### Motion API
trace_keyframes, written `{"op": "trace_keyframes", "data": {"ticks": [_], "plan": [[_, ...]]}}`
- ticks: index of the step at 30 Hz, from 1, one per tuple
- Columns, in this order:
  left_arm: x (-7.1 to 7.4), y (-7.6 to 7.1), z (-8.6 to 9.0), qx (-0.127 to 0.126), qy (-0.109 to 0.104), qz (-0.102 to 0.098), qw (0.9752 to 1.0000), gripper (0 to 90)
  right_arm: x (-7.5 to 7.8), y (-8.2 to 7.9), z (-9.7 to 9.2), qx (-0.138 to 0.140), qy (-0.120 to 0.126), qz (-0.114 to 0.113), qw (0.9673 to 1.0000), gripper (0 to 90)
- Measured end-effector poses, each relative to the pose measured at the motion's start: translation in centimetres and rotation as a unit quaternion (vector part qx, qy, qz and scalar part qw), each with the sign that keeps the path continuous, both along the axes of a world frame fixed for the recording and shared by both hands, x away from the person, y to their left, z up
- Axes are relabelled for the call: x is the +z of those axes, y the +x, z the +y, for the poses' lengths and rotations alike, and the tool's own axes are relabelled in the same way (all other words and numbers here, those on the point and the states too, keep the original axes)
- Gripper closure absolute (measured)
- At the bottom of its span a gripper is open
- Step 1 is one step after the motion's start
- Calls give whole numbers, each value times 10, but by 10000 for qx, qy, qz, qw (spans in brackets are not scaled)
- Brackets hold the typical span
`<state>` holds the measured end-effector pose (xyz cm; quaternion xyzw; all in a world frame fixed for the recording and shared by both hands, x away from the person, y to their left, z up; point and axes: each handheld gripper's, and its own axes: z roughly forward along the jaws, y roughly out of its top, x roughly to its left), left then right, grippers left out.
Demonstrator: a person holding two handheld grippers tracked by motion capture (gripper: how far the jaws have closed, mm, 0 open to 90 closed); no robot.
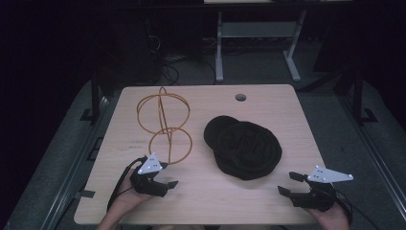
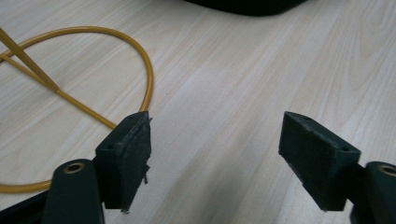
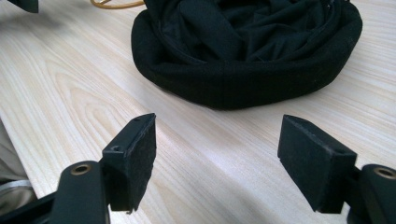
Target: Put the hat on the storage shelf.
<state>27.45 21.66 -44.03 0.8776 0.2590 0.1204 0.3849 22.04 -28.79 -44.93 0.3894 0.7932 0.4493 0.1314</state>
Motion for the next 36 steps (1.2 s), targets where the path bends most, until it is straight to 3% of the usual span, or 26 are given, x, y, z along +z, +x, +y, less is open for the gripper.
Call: {"op": "trace_keyframes", "data": {"ticks": [8, 21, 29, 36], "plan": [[2, -2, -3, -29, -18, -19, 10000, 223, 1, -1, 0, -2, 23, -3, 10000, 275], [17, -5, -29, -410, -86, -34, 9991, 219, 3, 0, -4, -94, 152, -9, 9998, 257], [26, 1, -58, -678, -55, -44, 9977, 211, 3, 1, -5, -13, 189, 26, 9998, 248], [37, 5, -89, -1002, -52, -132, 9949, 219, 2, 2, -5, 36, 216, 73, 9997, 234]]}}
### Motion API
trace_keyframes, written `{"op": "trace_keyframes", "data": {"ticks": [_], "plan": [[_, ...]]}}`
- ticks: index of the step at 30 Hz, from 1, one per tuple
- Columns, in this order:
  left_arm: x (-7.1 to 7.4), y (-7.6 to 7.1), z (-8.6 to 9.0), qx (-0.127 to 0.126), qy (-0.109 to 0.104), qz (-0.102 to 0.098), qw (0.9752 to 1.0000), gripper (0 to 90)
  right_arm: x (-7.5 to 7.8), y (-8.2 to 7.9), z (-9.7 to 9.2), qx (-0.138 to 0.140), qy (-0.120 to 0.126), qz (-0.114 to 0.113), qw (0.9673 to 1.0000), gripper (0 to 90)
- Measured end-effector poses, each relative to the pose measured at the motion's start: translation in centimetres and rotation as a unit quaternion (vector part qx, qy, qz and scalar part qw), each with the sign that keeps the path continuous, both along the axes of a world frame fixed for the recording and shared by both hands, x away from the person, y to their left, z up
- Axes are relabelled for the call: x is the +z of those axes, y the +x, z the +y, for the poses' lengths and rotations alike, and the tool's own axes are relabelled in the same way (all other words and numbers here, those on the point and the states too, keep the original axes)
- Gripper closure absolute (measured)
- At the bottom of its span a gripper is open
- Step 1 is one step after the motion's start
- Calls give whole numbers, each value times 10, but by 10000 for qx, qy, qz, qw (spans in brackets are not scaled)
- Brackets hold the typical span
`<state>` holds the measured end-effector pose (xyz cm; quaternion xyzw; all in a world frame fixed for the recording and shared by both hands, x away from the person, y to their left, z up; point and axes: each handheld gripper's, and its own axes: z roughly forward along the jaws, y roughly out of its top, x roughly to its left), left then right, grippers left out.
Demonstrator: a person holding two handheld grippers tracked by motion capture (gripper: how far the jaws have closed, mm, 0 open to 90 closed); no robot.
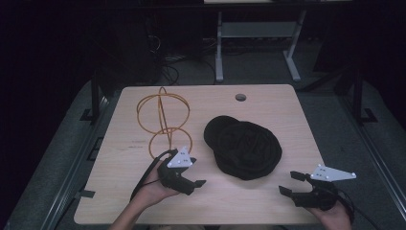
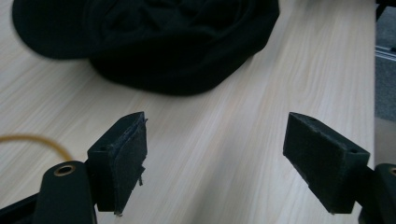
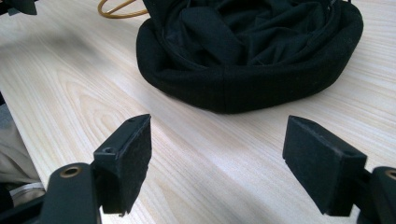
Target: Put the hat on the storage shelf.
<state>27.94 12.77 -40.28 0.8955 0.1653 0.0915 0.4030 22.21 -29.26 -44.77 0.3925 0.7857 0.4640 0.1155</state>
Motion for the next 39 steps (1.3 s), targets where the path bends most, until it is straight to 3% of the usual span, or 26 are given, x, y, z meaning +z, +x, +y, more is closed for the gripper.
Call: {"op": "trace_keyframes", "data": {"ticks": [23, 34, 39], "plan": [[5, 22, -77, -594, 108, 142, 9981, 245, 3, -1, -4, -20, 67, -20, 10000, 231], [0, 33, -119, -917, 205, 242, 9953, 272, 2, -1, -7, -9, 113, -30, 9999, 232], [-8, 35, -134, -1035, 413, 227, 9935, 276, 2, -1, -8, 11, 129, -38, 9999, 232]]}}
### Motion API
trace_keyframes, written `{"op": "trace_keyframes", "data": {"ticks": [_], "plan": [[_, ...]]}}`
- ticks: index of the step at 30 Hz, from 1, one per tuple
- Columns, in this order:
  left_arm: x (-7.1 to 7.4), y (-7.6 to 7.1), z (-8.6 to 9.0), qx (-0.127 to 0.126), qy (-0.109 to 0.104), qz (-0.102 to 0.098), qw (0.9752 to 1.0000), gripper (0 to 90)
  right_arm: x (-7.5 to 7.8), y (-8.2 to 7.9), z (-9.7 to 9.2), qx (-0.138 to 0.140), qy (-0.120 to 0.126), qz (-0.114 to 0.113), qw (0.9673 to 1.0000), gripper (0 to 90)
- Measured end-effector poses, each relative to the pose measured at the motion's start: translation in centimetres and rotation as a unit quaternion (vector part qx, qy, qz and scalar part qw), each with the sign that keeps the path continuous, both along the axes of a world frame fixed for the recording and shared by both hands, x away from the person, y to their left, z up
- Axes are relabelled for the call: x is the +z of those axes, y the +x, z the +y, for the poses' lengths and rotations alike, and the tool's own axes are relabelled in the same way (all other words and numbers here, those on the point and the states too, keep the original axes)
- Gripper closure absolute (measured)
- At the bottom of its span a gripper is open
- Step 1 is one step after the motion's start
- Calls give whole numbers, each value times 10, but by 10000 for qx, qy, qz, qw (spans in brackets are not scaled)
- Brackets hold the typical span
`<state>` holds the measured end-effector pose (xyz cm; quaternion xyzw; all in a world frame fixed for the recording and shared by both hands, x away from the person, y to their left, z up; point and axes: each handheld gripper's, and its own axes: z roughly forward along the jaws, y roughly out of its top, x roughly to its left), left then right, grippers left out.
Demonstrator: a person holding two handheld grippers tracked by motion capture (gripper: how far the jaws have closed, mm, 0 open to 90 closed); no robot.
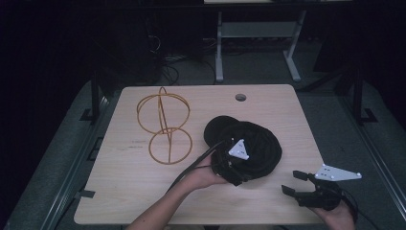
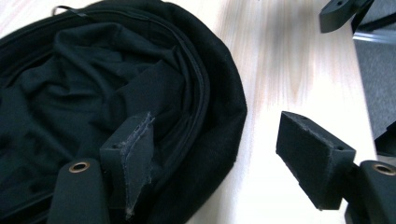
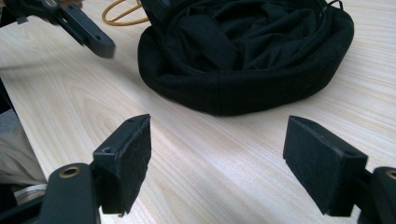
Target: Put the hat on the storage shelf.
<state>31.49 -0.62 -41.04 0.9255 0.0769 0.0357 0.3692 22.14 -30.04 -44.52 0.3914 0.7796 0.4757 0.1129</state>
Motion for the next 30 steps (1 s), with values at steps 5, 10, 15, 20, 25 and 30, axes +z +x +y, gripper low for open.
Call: {"op": "trace_keyframes", "data": {"ticks": [5, 10, 15, 20, 25, 30], "plan": [[-7, 4, -7, -48, 136, 12, 9999, 312, 0, 0, 0, 16, -3, 16, 10000, 232], [-16, 7, -12, -68, 366, 12, 9993, 336, -1, 0, 1, 31, 2, 18, 10000, 232], [-26, 11, -15, -99, 665, 24, 9977, 348, -1, 1, 2, 47, -4, 23, 10000, 231], [-32, 10, -19, -92, 704, -59, 9975, 378, -1, 0, 2, 52, 2, 26, 10000, 232], [-40, 9, -23, -144, 895, -42, 9959, 433, -1, 1, 3, 78, -9, 10, 10000, 232], [-43, 10, -25, -171, 921, -62, 9956, 481, -1, 0, 2, 79, -7, 9, 10000, 232]]}}
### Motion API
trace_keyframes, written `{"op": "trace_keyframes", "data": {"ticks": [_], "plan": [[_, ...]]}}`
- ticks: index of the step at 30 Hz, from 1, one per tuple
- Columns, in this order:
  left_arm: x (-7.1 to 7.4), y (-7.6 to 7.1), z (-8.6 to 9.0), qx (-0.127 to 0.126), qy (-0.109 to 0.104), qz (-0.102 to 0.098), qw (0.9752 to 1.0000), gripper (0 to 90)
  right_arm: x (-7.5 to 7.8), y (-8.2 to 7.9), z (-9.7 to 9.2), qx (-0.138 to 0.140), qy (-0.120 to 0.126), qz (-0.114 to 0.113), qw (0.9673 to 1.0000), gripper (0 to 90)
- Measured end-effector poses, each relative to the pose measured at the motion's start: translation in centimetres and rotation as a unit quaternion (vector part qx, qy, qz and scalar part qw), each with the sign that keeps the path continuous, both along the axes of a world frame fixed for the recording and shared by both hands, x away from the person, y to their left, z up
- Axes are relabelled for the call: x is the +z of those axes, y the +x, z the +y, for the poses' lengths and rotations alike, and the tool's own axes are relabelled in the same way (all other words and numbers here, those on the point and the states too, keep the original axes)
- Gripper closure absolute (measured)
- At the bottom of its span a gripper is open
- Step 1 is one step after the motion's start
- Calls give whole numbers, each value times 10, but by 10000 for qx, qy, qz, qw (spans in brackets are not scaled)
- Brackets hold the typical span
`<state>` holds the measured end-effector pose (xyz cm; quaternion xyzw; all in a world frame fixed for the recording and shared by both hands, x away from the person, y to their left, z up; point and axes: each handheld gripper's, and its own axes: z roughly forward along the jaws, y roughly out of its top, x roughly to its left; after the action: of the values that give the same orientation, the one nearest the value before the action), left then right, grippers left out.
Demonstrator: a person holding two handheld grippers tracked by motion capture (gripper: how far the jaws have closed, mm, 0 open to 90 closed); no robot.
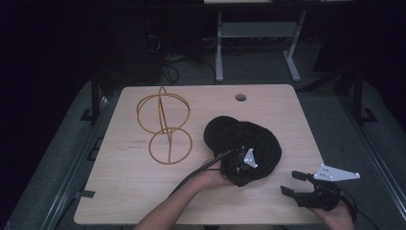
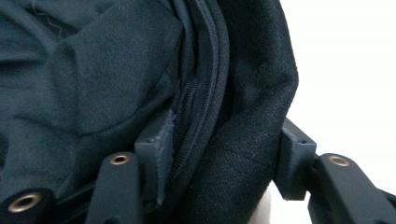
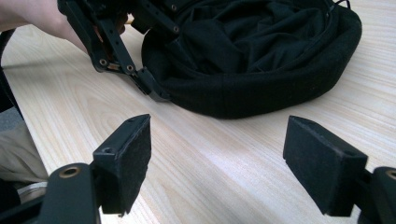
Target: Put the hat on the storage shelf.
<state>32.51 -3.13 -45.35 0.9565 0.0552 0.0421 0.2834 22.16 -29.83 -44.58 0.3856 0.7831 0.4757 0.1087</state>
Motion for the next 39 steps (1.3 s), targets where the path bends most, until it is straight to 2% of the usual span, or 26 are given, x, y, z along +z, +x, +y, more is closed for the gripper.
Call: {"op": "trace_keyframes", "data": {"ticks": [5, 8, 15, 18, 23, 25, 28, 32, 39], "plan": [[1, 3, 0, 72, 1, 41, 10000, 568, 0, -1, 0, -31, 2, -42, 10000, 232], [1, 6, 1, 87, -25, 155, 9998, 621, 0, -1, 0, -54, 31, -56, 10000, 231], [4, 10, 3, 87, -98, 327, 9994, 677, 0, -1, -1, -85, 53, -79, 9999, 231], [7, 11, 5, 106, -275, 385, 9988, 736, -1, -2, -1, -135, 33, -138, 9998, 232], [12, 8, 6, 83, -337, 373, 9987, 759, -1, -2, -1, -215, 83, -149, 9996, 232], [16, 6, 7, 84, -471, 402, 9980, 763, -1, -2, -2, -253, 114, -181, 9995, 238], [26, 6, 11, 106, -779, 525, 9955, 767, 0, -3, -2, -263, 128, -260, 9992, 245], [44, 6, 18, 125, -1206, 650, 9905, 771, 3, -3, 0, -234, 149, -380, 9989, 268], [68, 5, 33, 190, -1880, 887, 9780, 772, 9, -5, 6, -136, 368, -691, 9968, 268]]}}
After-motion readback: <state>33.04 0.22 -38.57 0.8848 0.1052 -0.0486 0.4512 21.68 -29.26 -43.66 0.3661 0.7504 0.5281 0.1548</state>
